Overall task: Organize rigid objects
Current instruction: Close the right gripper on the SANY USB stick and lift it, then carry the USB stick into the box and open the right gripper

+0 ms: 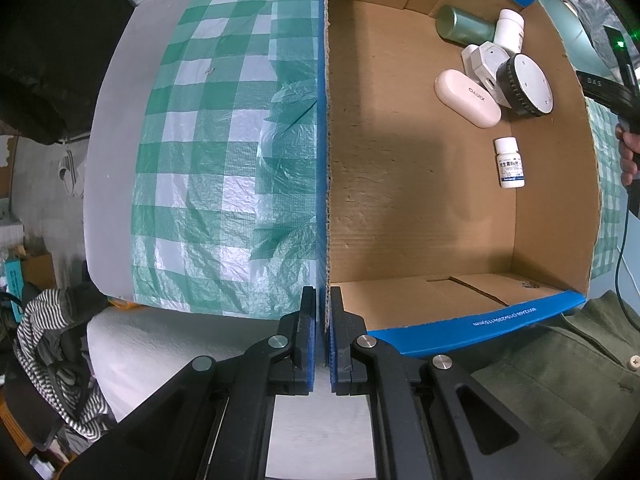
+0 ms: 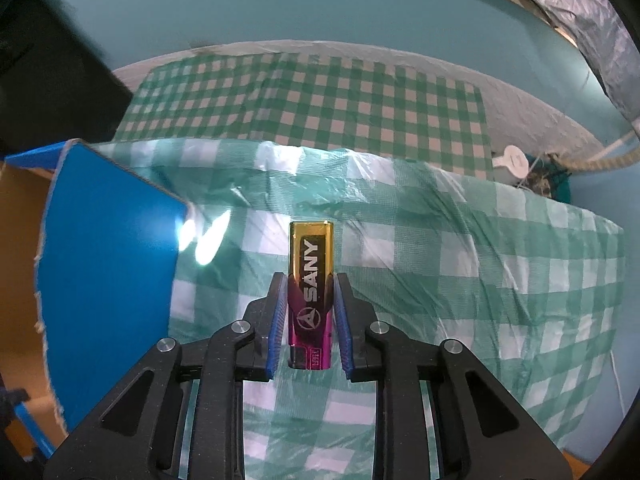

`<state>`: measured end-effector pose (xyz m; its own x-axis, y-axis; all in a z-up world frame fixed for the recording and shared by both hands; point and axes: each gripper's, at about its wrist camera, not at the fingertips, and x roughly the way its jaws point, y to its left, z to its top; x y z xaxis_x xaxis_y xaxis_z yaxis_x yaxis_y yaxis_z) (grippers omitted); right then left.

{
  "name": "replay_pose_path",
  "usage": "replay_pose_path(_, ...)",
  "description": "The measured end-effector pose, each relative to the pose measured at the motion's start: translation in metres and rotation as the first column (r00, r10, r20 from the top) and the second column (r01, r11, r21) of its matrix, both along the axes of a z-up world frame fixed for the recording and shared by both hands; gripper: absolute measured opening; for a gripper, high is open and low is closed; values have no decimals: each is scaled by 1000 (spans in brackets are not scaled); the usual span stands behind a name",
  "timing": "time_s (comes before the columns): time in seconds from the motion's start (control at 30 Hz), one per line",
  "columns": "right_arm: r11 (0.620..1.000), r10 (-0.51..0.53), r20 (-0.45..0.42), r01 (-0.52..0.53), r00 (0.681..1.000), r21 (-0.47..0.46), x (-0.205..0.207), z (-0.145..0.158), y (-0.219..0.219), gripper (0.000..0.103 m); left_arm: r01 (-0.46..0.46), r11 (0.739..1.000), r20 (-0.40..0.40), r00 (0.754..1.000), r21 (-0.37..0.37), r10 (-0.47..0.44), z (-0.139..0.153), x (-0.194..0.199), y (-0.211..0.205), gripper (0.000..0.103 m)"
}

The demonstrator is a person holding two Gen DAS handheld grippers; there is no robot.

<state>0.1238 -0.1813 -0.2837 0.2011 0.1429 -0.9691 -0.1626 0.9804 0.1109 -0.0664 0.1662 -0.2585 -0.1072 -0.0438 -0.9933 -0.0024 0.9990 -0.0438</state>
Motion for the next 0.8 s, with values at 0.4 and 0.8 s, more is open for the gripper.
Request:
replay_pose_path(0.4, 999, 10, 52, -13, 999, 41, -16, 34, 4, 22, 14, 1000, -1, 1000, 5, -14, 2, 1, -3, 5)
replay_pose_path(0.8, 992, 91, 109, -100, 990, 74, -24, 72, 36, 22, 20, 1000, 3, 1000, 3, -20, 5, 2, -3, 5)
